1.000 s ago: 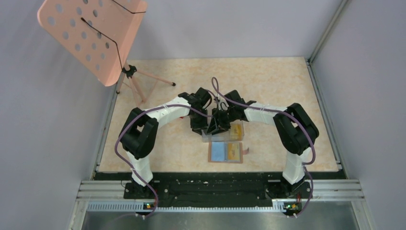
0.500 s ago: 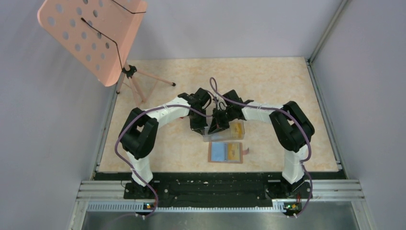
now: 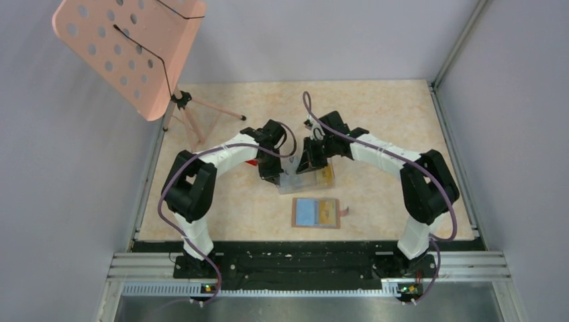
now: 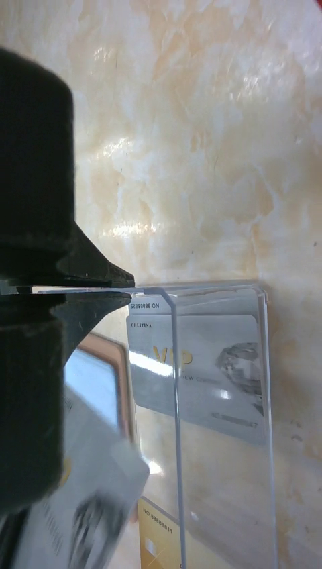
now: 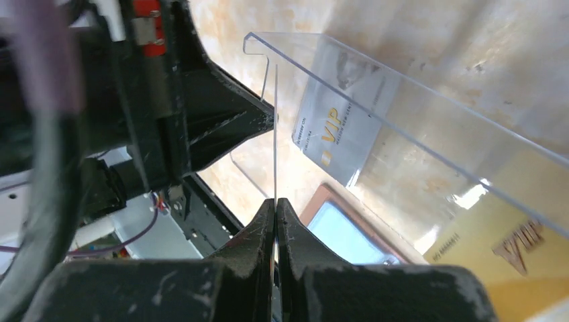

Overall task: Put the credit cards into the card holder
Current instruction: Pick up the credit card from the storage box, then insert the credit card into the card holder.

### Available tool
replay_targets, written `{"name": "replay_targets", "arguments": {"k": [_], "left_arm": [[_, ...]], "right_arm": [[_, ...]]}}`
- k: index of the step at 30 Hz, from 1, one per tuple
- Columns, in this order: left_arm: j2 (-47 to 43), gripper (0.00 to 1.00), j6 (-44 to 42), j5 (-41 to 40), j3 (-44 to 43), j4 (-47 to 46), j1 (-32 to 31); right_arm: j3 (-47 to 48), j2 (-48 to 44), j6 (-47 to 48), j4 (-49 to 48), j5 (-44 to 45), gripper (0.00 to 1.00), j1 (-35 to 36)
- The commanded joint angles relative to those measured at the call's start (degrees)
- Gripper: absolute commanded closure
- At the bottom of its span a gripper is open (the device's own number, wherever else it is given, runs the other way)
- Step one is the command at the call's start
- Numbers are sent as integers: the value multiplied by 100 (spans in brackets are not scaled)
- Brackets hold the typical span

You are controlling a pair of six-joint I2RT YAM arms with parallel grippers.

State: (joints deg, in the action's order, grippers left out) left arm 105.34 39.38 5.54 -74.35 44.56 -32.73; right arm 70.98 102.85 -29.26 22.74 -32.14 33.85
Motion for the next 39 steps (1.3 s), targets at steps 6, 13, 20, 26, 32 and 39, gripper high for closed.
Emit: {"name": "replay_targets", "arguments": {"k": [6, 13, 20, 26, 32, 39], "left_arm": [[-426, 100, 37, -398, 75, 101, 443], [-446, 93, -150, -352, 3, 138, 742], [-1054, 46, -183, -28, 356, -133, 737], [-1870, 41, -94, 64, 758, -190, 633], [-2439, 44, 348, 414, 1576, -796, 6], [-2554, 58, 1213, 658, 2822, -2466, -1047]], "right_arm": [[81, -899, 119, 55, -100, 100, -554], [-280, -1181, 305, 225, -213, 100, -651], [-928, -1692, 360, 195, -249, 100, -656], [-1300, -2161, 373, 147, -373, 100, -681], [-1845, -2488, 210, 20, -647, 100, -691], [-2863, -2993, -37, -312, -672, 100, -712]]}}
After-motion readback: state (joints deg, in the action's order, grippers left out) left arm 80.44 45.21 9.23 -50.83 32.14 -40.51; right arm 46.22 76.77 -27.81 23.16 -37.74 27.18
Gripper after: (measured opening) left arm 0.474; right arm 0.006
